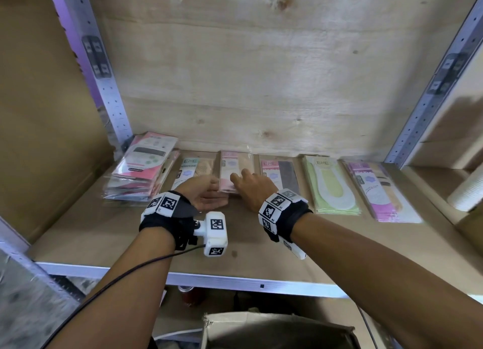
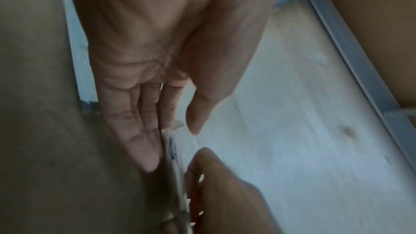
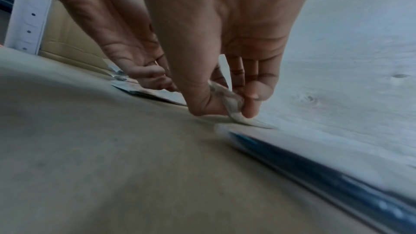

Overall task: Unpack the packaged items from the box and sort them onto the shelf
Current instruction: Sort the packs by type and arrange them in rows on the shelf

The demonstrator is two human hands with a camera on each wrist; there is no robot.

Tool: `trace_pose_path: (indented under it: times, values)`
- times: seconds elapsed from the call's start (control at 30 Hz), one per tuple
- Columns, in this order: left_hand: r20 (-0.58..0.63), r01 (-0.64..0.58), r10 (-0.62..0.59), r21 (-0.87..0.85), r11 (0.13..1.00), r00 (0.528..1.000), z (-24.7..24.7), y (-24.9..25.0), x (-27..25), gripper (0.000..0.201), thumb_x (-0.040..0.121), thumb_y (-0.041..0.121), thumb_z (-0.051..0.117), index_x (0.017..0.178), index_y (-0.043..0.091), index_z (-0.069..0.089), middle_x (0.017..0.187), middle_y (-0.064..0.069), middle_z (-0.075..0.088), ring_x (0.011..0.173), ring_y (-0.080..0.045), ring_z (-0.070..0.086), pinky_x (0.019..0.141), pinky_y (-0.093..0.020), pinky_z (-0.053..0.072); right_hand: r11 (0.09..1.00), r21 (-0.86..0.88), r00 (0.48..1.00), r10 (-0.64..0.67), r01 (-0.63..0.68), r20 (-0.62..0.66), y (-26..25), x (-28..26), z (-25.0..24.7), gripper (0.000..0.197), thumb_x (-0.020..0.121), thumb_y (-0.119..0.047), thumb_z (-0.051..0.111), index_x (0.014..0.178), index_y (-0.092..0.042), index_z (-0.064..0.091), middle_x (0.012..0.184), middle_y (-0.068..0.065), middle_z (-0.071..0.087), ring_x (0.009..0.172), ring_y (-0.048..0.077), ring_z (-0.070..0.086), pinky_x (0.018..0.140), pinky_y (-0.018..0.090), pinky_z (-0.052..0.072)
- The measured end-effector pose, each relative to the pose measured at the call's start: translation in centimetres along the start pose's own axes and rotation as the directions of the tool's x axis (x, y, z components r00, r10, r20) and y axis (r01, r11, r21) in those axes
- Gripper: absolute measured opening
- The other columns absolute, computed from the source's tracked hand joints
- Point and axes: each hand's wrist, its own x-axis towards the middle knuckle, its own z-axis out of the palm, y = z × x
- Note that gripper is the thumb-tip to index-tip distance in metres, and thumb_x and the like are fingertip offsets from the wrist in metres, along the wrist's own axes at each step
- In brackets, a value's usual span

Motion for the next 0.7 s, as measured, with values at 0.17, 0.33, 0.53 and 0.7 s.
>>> trace_pose_path:
  times: [0.17, 0.33, 0.53, 0.7]
  values:
    - [-0.128, -0.106, 0.174, 0.414, 0.904, 0.976, -0.4, -1.0, 1.4, 0.035, 0.083, -0.002, 0.074, 0.115, -0.012, 0.064, 0.112, -0.025, 0.070, 0.098, -0.030, 0.071, 0.087, -0.037, 0.060, 0.996, 0.086, 0.997, 0.011, -0.017, 0.074, -0.3, -0.2, -0.2, 0.031, 0.091, -0.003, 0.059, 0.118, -0.010, 0.045, 0.108, 0.012, 0.053, 0.090, 0.033, 0.063, 0.064, 0.035, 0.041]
    - [-0.179, -0.094, 0.257, 0.618, 0.780, 0.950, -0.2, -0.9, 1.1, 0.035, 0.075, 0.003, 0.083, 0.105, -0.011, 0.071, 0.107, -0.026, 0.072, 0.103, -0.036, 0.070, 0.091, -0.043, 0.059, 0.960, 0.271, 0.970, 0.005, -0.072, 0.242, 0.7, -0.3, -1.0, 0.045, 0.080, -0.018, 0.071, 0.116, -0.013, 0.046, 0.112, 0.010, 0.047, 0.087, 0.030, 0.056, 0.072, 0.041, 0.053]
    - [-0.198, -0.057, 0.296, 0.738, 0.672, 0.935, 0.4, -0.5, 0.3, 0.039, 0.071, 0.009, 0.088, 0.105, -0.005, 0.074, 0.107, -0.021, 0.073, 0.103, -0.033, 0.070, 0.092, -0.042, 0.058, 0.926, 0.358, 0.967, 0.027, -0.120, 0.252, 1.1, -0.6, -0.7, 0.036, 0.088, -0.023, 0.065, 0.121, -0.014, 0.055, 0.119, 0.009, 0.049, 0.104, 0.033, 0.057, 0.089, 0.047, 0.053]
    - [-0.208, -0.037, 0.290, 0.752, 0.658, 0.934, 0.4, -0.4, -0.1, 0.043, 0.071, 0.007, 0.087, 0.109, -0.006, 0.072, 0.109, -0.022, 0.072, 0.104, -0.034, 0.070, 0.093, -0.043, 0.058, 0.919, 0.381, 0.979, 0.025, -0.102, 0.203, 0.9, -0.8, -0.6, 0.031, 0.090, -0.018, 0.063, 0.121, -0.014, 0.059, 0.120, 0.009, 0.051, 0.104, 0.032, 0.058, 0.090, 0.043, 0.053]
